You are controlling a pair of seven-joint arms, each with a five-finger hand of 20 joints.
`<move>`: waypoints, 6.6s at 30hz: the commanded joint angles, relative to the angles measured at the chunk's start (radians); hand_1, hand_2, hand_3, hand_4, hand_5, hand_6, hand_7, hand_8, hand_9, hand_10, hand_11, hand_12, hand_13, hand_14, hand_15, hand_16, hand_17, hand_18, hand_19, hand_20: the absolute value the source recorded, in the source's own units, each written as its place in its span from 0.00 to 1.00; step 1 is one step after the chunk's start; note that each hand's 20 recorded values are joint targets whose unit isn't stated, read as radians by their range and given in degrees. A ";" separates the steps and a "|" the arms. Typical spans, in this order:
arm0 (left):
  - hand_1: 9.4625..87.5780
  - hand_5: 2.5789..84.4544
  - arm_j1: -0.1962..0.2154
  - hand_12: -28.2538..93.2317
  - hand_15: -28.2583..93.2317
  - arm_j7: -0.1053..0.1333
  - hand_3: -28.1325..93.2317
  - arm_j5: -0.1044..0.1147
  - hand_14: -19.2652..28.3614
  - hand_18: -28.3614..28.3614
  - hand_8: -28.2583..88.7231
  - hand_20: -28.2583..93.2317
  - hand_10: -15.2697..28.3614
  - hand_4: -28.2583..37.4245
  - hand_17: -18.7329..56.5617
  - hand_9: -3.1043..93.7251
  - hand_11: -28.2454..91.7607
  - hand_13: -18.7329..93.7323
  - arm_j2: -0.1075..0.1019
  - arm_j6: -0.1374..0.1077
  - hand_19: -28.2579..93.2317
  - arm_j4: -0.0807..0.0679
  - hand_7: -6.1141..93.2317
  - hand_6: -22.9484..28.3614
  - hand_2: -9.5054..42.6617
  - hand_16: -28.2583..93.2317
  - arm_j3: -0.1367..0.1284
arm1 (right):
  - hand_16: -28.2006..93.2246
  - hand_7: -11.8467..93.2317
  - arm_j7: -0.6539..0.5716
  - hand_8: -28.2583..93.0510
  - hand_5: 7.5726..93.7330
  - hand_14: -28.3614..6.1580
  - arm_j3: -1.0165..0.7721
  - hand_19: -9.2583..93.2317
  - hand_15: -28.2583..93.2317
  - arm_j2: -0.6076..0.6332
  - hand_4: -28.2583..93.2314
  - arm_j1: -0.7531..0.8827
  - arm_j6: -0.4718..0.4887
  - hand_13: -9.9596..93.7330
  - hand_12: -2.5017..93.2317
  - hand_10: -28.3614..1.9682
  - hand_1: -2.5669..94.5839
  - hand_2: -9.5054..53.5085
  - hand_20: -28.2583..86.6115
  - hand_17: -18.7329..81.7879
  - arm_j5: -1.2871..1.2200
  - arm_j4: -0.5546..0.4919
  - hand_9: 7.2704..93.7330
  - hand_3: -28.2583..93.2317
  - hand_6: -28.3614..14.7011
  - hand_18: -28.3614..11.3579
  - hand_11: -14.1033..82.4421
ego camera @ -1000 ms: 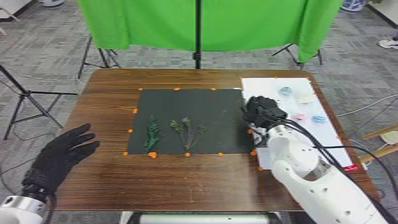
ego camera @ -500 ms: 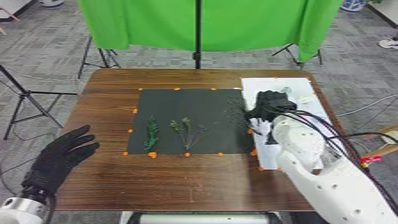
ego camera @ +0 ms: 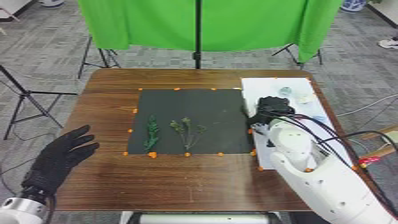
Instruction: Arrange flowers
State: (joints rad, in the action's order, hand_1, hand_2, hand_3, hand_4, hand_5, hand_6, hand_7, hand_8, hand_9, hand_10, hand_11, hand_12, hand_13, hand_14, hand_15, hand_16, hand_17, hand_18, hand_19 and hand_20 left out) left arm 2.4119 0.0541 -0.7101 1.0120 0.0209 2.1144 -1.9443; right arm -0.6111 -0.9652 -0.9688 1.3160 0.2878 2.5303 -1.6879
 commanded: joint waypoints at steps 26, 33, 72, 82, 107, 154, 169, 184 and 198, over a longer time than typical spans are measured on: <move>0.22 0.39 0.016 0.36 0.52 -0.004 0.81 -0.003 0.76 0.91 0.16 0.24 0.67 0.03 0.16 0.36 0.45 0.42 0.013 -0.005 0.66 0.000 0.27 0.55 0.15 0.22 -0.004 | 0.49 0.71 0.276 0.48 0.74 0.63 -0.042 0.84 0.86 -0.012 0.14 0.124 -0.438 0.92 0.34 0.68 0.43 0.00 0.63 0.55 -0.001 0.035 0.98 0.96 0.51 0.23 0.74; 0.22 0.39 0.022 0.36 0.52 0.002 0.81 0.000 0.76 0.91 0.16 0.24 0.67 0.02 0.16 0.36 0.44 0.42 0.009 -0.011 0.66 0.002 0.26 0.55 0.15 0.22 -0.005 | 0.50 0.75 0.247 0.46 0.72 0.67 -0.042 0.83 0.83 0.005 0.14 0.107 -0.506 0.93 0.34 0.73 0.44 0.00 0.63 0.55 -0.038 -0.033 0.98 0.96 0.50 0.21 0.72; 0.22 0.39 0.013 0.36 0.52 -0.010 0.80 -0.002 0.76 0.91 0.16 0.24 0.67 0.02 0.16 0.36 0.45 0.42 0.013 -0.002 0.66 -0.001 0.26 0.55 0.15 0.21 0.000 | 0.51 0.73 0.424 0.44 0.70 0.66 -0.011 0.81 0.84 -0.018 0.08 0.185 -0.202 0.90 0.36 0.75 0.44 0.00 0.62 0.53 -0.023 -0.099 0.97 0.95 0.55 0.25 0.68; 0.22 0.39 0.018 0.36 0.52 -0.007 0.81 0.002 0.76 0.91 0.16 0.24 0.67 0.02 0.16 0.36 0.44 0.42 0.007 -0.004 0.66 0.000 0.26 0.55 0.15 0.21 -0.001 | 0.51 0.72 0.442 0.44 0.70 0.66 -0.017 0.82 0.84 -0.036 0.07 0.193 -0.194 0.89 0.36 0.75 0.44 0.00 0.62 0.52 -0.021 -0.101 0.97 0.95 0.56 0.25 0.67; 0.22 0.39 0.027 0.36 0.52 0.007 0.81 0.015 0.76 0.91 0.16 0.24 0.67 0.02 0.16 0.36 0.45 0.42 -0.015 -0.014 0.66 0.000 0.27 0.55 0.15 0.21 0.002 | 0.51 0.72 0.385 0.12 0.73 0.60 -0.059 0.82 0.85 -0.006 0.00 0.184 -0.338 0.88 0.38 0.68 0.23 0.13 0.63 0.51 -0.107 -0.144 0.98 0.88 0.59 0.21 0.63; 0.22 0.39 0.013 0.36 0.52 0.019 0.81 0.006 0.76 0.91 0.16 0.24 0.67 0.02 0.16 0.36 0.44 0.42 -0.033 -0.012 0.66 0.006 0.26 0.55 0.15 0.21 -0.069 | 0.60 0.66 0.383 0.25 0.61 0.85 -0.198 0.85 0.69 0.204 0.00 0.245 -0.419 0.78 0.52 0.72 0.61 0.00 0.61 0.51 0.057 -0.012 0.76 0.92 0.66 0.32 0.44; 0.22 0.39 0.057 0.36 0.52 -0.010 0.81 0.011 0.76 0.91 0.16 0.24 0.67 0.02 0.16 0.36 0.45 0.42 -0.078 -0.003 0.66 0.026 0.26 0.55 0.15 0.22 -0.167 | 0.62 0.65 0.492 0.25 0.66 0.86 0.059 0.83 0.68 0.025 0.00 -0.062 -0.555 0.81 0.54 0.75 0.59 0.00 0.64 0.50 0.005 -0.028 0.82 0.93 0.68 0.27 0.39; 0.22 0.39 0.019 0.36 0.52 -0.024 0.81 0.025 0.76 0.91 0.16 0.24 0.67 0.02 0.16 0.36 0.44 0.42 -0.129 -0.011 0.66 0.002 0.26 0.55 0.15 0.21 -0.134 | 0.62 0.63 0.635 0.22 0.68 0.86 0.185 0.80 0.67 -0.359 0.00 -0.181 -0.390 0.82 0.53 0.79 0.58 0.00 0.65 0.49 0.081 0.161 0.86 0.92 0.70 0.28 0.34; 0.22 0.39 -0.017 0.36 0.52 -0.058 0.80 0.022 0.76 0.91 0.16 0.24 0.67 0.02 0.16 0.36 0.44 0.42 -0.174 -0.012 0.66 -0.007 0.26 0.55 0.15 0.21 -0.108 | 0.61 0.60 0.717 0.20 0.72 0.86 0.248 0.79 0.68 -0.526 0.00 -0.183 -0.318 0.84 0.50 0.85 0.59 0.00 0.66 0.48 0.245 0.247 0.90 0.90 0.74 0.28 0.29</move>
State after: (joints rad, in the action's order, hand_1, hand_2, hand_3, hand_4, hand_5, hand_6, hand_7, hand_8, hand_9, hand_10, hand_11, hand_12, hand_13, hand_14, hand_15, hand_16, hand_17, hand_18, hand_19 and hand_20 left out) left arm 2.4197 0.0214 -0.6896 0.8619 0.0111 2.1208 -2.0693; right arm 0.0638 -0.7356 -1.4171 1.1280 -0.0599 2.6996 -1.4643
